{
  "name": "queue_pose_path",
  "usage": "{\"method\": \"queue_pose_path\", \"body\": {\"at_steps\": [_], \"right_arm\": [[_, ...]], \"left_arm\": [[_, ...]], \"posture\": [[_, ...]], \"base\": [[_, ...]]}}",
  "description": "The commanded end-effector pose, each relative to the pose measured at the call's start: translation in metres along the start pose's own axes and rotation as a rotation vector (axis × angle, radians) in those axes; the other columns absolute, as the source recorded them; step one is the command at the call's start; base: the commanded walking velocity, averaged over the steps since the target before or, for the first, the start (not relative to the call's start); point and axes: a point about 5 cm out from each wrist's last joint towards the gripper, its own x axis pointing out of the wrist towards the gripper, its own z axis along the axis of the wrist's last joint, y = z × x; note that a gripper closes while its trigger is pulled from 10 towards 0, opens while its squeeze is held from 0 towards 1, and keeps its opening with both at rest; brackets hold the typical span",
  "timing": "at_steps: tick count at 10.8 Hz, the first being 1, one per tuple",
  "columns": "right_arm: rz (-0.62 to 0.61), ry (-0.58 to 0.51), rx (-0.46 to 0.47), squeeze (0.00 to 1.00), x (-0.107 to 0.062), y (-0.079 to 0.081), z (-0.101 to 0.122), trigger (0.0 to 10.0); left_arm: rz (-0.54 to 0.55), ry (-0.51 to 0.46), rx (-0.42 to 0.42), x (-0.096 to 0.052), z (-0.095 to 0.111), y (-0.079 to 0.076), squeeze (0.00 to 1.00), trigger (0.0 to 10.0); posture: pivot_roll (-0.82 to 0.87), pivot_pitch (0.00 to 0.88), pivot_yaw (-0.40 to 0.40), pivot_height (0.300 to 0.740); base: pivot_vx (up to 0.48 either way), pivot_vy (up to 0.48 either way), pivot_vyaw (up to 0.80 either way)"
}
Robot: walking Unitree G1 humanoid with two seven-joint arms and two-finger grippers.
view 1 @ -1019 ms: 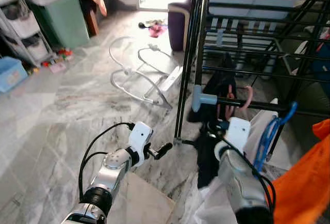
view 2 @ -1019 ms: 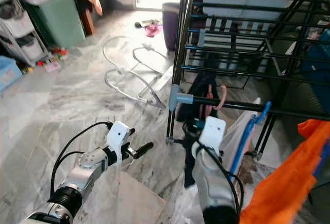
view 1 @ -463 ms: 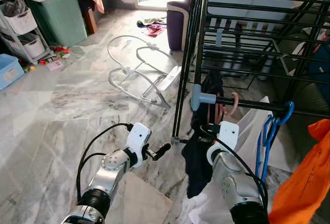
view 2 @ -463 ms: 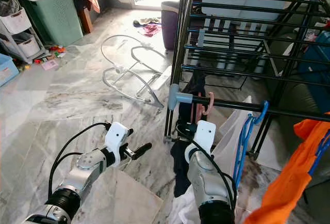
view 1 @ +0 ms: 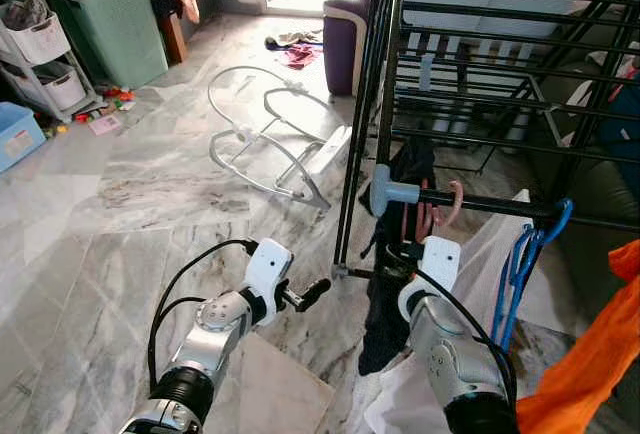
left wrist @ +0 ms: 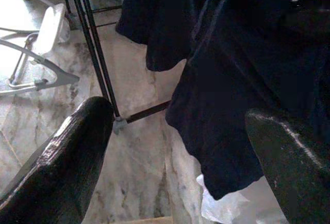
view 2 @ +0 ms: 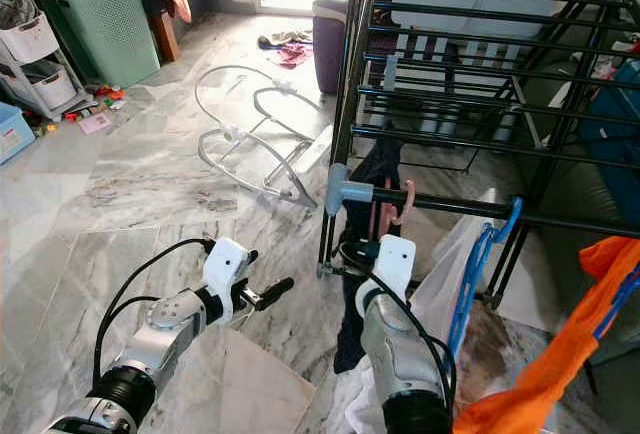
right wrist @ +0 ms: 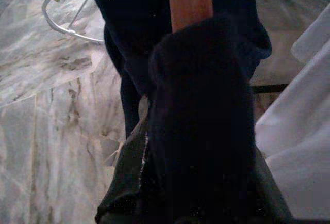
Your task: Hang hanger
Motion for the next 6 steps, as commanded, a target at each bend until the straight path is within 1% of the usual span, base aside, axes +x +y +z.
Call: {"method": "queue_pose_path", "body": {"at_steps": [1, 2, 5, 6], "right_arm": [[-0.002, 0.033, 0.002, 1.00, -0.002, 0.002, -0.010, 10.0], [-0.019, -0.002, -0.060, 1.00, -0.004, -0.001, -0.006, 10.0], [-0.034, -0.085, -0.186, 1.00, -0.009, 0.002, 0.003, 10.0], [-0.047, -0.114, -0.208, 1.00, -0.012, 0.003, 0.004, 10.0]], "left_arm": [[-0.002, 0.011, 0.019, 0.001, 0.002, 0.001, 0.00, 10.0], [-0.002, 0.012, 0.019, 0.001, 0.002, 0.001, 0.00, 10.0], [0.004, 0.011, 0.018, 0.002, 0.002, 0.001, 0.00, 10.0], [0.004, 0.010, 0.017, 0.002, 0.002, 0.001, 0.00, 10.0]], "posture": [[-0.01, 0.084, -0.007, 0.740], [-0.01, 0.084, -0.006, 0.740], [-0.01, 0.083, -0.004, 0.740], [-0.01, 0.079, -0.008, 0.740]], "base": [[0.000, 0.000, 0.00], [0.000, 0.000, 0.00], [0.000, 0.000, 0.00], [0.000, 0.000, 0.00]]}}
